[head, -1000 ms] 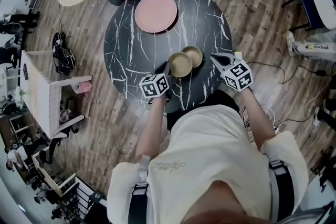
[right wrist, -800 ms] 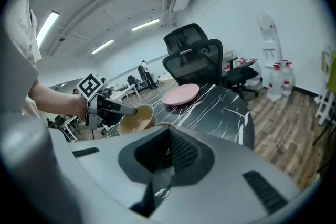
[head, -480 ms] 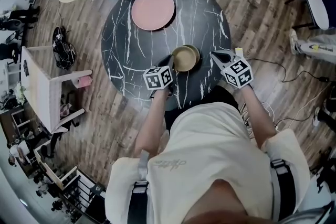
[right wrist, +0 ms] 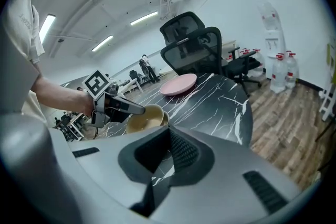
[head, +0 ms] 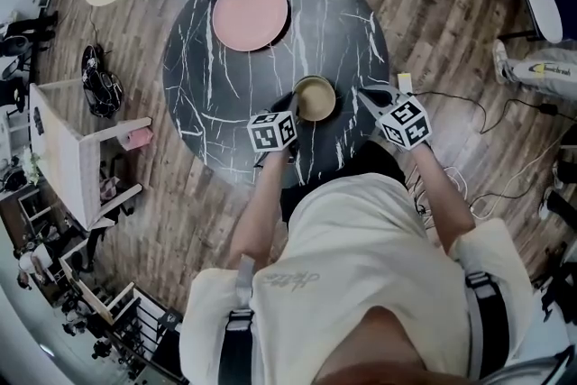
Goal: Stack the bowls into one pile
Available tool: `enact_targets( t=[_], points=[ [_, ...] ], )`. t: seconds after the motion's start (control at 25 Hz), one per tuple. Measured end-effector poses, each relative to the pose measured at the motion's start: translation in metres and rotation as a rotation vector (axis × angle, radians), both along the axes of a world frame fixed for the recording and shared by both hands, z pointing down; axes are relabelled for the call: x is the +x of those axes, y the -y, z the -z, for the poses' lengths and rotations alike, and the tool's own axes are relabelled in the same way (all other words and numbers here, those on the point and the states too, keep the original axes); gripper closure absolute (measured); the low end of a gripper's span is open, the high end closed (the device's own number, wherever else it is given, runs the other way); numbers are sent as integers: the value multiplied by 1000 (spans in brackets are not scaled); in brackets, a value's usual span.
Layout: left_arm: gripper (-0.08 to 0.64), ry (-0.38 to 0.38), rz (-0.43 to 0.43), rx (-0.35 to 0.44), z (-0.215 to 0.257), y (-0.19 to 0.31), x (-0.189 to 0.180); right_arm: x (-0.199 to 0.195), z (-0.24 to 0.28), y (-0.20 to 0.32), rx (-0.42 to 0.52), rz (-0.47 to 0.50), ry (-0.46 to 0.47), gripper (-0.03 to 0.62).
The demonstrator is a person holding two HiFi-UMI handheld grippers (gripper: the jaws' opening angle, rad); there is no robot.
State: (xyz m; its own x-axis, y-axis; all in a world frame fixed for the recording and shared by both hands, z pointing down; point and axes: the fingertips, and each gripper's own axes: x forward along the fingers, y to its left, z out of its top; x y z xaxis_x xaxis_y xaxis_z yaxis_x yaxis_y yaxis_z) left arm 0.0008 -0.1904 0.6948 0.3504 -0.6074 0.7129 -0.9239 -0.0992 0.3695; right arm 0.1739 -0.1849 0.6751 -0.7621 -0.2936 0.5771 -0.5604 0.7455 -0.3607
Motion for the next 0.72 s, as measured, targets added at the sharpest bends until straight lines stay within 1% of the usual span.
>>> enact_targets(
  t=[0.36, 0.72],
  points=[
    [526, 26, -7, -20, -8, 7, 3, 2, -5, 5, -15, 19, -12, 584],
    [526, 47, 13, -44, -19, 5, 0, 2, -12, 2, -32, 39, -13, 584]
  ],
)
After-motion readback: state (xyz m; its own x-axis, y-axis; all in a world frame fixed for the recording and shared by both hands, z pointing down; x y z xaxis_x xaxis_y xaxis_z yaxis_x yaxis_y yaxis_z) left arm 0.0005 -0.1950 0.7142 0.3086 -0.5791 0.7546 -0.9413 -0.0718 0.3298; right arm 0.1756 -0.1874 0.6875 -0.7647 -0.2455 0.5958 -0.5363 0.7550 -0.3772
